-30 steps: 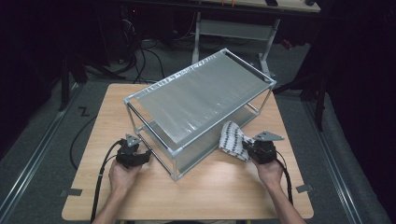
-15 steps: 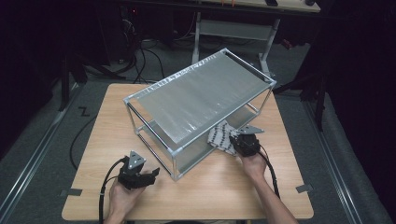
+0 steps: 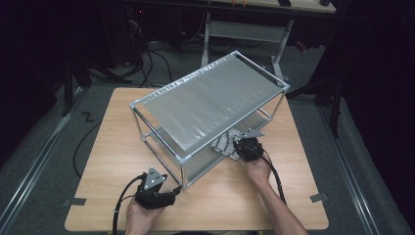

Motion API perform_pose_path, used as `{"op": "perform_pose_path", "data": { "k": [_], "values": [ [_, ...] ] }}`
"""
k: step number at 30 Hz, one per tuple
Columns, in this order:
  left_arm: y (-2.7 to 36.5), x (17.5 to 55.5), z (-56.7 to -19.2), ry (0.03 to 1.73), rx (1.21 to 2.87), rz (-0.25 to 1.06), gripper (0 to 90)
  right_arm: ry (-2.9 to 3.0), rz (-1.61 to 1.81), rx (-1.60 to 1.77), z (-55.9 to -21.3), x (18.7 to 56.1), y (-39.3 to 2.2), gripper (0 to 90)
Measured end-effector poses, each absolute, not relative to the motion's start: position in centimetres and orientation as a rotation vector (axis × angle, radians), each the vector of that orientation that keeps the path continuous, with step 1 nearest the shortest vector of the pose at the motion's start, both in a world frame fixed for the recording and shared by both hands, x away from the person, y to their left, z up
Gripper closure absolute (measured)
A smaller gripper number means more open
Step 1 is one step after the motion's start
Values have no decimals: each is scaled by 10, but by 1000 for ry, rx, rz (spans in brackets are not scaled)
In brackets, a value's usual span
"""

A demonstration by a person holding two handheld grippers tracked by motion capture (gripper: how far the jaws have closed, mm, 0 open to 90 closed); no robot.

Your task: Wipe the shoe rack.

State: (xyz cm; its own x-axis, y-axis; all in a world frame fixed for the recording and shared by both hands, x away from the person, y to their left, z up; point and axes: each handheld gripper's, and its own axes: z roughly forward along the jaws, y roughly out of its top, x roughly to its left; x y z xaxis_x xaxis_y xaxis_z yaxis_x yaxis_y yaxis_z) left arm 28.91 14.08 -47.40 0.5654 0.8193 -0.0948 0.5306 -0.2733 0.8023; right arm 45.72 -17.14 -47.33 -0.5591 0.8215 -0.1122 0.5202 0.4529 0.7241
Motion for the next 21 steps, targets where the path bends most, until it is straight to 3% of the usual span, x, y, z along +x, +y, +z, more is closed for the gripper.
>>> {"op": "perform_pose_path", "data": {
  "k": [7, 21],
  "values": [
    [128, 294, -472, 1049, 1972, 507, 435, 2283, 863, 1138, -482, 459, -171, 863],
    [121, 298, -473, 985, 1982, 519, 757, 2320, 784, 1086, -488, 458, -166, 870]
  ]
}}
